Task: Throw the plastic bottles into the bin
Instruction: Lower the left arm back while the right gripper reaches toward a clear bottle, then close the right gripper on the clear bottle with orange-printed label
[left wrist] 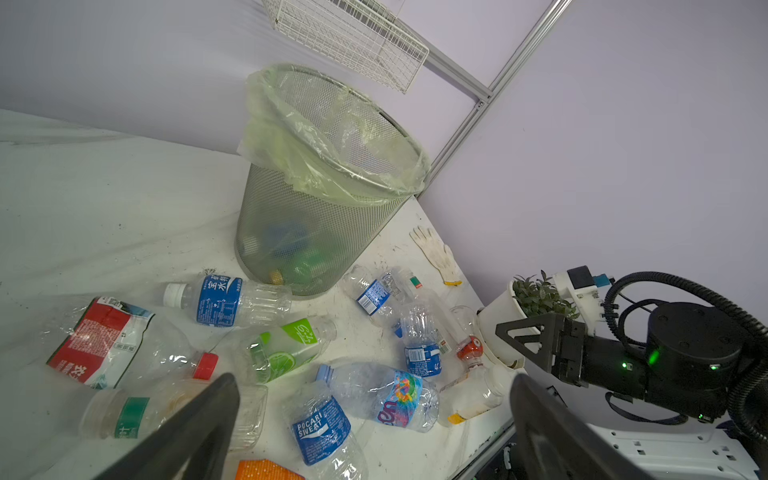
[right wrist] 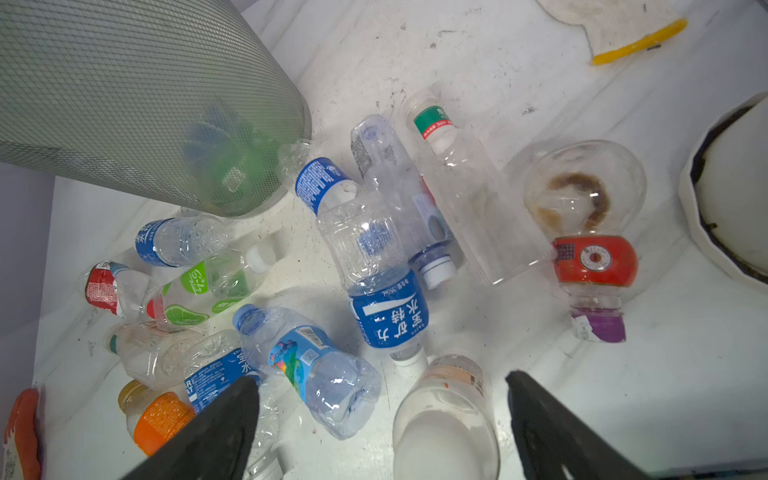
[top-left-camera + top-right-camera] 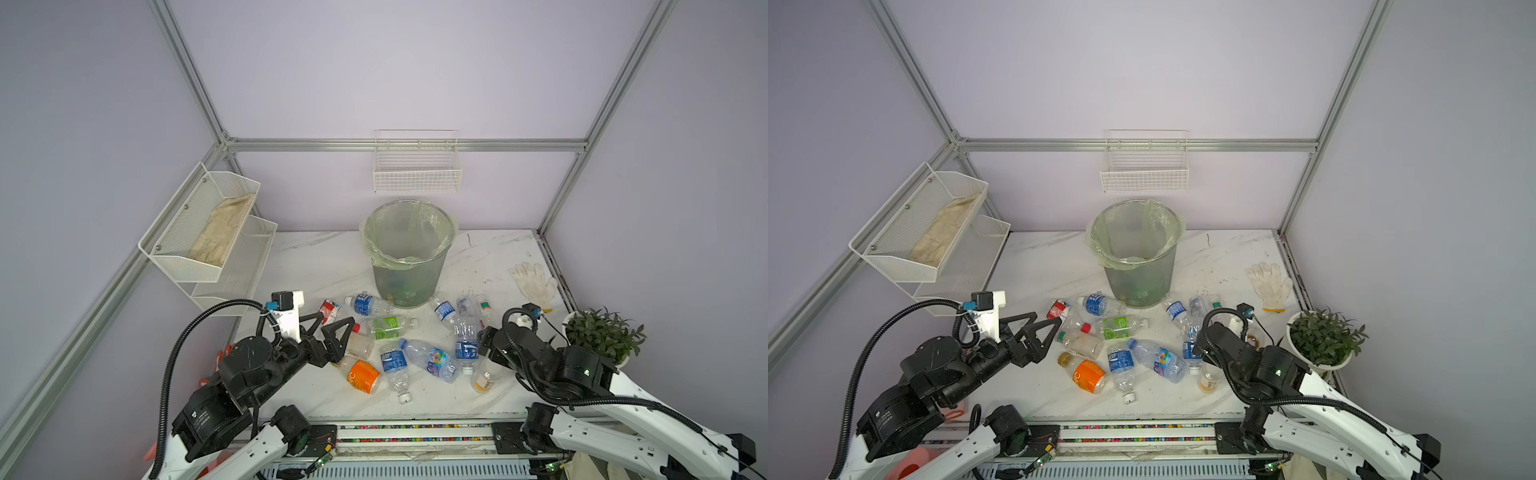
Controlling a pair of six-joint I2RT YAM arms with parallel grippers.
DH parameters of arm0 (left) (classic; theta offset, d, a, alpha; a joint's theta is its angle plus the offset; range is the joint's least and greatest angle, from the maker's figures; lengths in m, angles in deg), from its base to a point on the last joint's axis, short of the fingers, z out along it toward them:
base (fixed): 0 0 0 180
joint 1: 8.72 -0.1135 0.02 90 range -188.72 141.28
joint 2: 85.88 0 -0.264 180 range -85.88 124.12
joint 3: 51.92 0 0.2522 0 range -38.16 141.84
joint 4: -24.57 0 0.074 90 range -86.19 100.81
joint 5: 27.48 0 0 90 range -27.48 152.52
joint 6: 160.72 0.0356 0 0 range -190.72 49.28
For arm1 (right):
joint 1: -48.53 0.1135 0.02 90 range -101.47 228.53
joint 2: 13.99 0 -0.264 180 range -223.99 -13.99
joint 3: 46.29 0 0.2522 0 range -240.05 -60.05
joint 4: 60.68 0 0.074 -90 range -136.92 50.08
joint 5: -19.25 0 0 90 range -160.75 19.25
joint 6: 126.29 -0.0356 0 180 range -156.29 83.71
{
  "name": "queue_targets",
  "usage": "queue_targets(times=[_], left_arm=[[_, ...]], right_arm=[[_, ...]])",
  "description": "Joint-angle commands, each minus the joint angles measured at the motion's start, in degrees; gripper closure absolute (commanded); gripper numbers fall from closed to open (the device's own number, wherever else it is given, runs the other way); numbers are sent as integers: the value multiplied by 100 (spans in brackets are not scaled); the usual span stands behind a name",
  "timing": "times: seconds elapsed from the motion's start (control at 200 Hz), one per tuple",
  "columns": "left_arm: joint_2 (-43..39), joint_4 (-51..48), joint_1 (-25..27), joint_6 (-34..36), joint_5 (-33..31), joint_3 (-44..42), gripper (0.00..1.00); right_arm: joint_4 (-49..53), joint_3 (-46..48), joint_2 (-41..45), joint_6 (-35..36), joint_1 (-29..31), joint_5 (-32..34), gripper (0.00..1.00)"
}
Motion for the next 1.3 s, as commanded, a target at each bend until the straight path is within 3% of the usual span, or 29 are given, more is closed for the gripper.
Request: queue_targets(times=[0.0, 0.16, 0.455, 0.77, 1.075, 1.295], left_arm=[[-229, -12, 16, -222, 160, -285, 0], [-434, -159, 12, -305, 127, -516, 0], [-69, -367, 14, -460, 371, -517, 0], [-537, -383, 10, -640, 187, -832, 0], [-223, -379, 12, -404, 202, -711, 0], [-365, -394, 15, -337, 71, -753, 0]], right_arm=[[373, 161, 39, -272, 28, -190, 6], [38, 273, 31, -173, 25, -337, 7], [-38, 396, -576, 170, 27, -495, 9], [212, 649, -693, -143, 28, -353, 10], [124, 784, -882, -226, 42, -561, 8], [133, 739, -1141, -215, 47, -561, 13]])
